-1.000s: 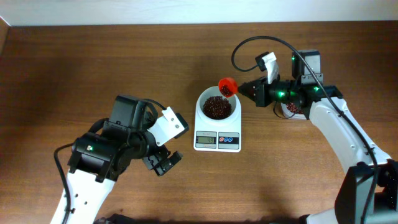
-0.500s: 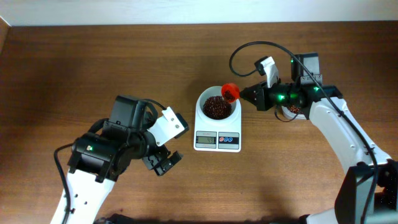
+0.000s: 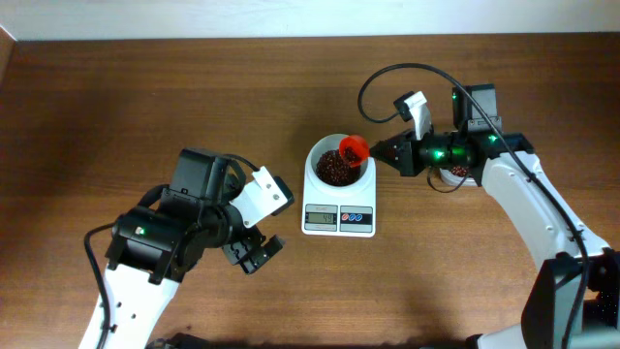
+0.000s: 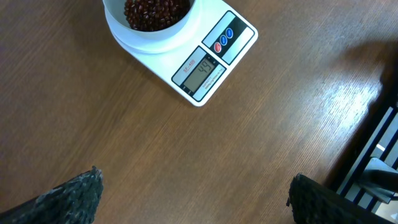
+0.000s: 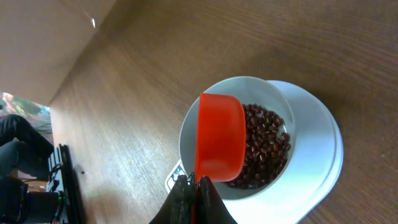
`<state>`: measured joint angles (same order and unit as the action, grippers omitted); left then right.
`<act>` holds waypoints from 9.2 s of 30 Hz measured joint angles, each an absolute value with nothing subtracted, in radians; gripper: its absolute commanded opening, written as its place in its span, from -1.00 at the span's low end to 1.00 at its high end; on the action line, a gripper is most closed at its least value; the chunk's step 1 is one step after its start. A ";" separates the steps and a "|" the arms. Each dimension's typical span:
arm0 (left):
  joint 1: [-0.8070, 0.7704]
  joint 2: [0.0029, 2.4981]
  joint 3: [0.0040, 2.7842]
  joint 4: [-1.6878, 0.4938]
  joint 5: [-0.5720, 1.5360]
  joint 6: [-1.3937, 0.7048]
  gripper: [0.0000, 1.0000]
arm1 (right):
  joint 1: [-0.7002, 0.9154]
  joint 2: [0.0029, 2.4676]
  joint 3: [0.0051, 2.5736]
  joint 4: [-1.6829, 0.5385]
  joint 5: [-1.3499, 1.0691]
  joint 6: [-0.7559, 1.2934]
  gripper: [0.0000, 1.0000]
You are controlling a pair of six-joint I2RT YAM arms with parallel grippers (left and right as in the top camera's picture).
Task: Scoop and weigh 50g on scale
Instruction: 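Tilt the orange scoop over the white bowl again, shaking out beans, then carry the scoop right and dump leftover beans into the plastic tub, then lift the scoop out of the tub and lower it toward the table, then set the orange scoop on the table and open the right gripper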
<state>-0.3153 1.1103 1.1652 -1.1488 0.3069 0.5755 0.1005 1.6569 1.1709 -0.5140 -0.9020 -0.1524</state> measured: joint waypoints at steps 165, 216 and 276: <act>-0.315 1.111 1.165 -1.149 0.307 0.575 0.98 | -0.505 1.570 1.168 -0.798 -0.606 -0.218 -0.92; -0.315 1.111 1.165 -1.149 0.307 0.575 0.98 | -0.215 1.460 1.205 -0.755 -0.303 -0.205 -0.92; -0.315 1.110 1.168 -1.149 0.307 0.575 0.98 | -0.554 1.390 0.520 -0.601 -1.121 -0.265 -0.92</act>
<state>-0.3153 1.1103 1.1683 -1.1488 0.3069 0.5755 -0.5537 1.3903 0.5201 -0.6014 -1.1213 -0.2653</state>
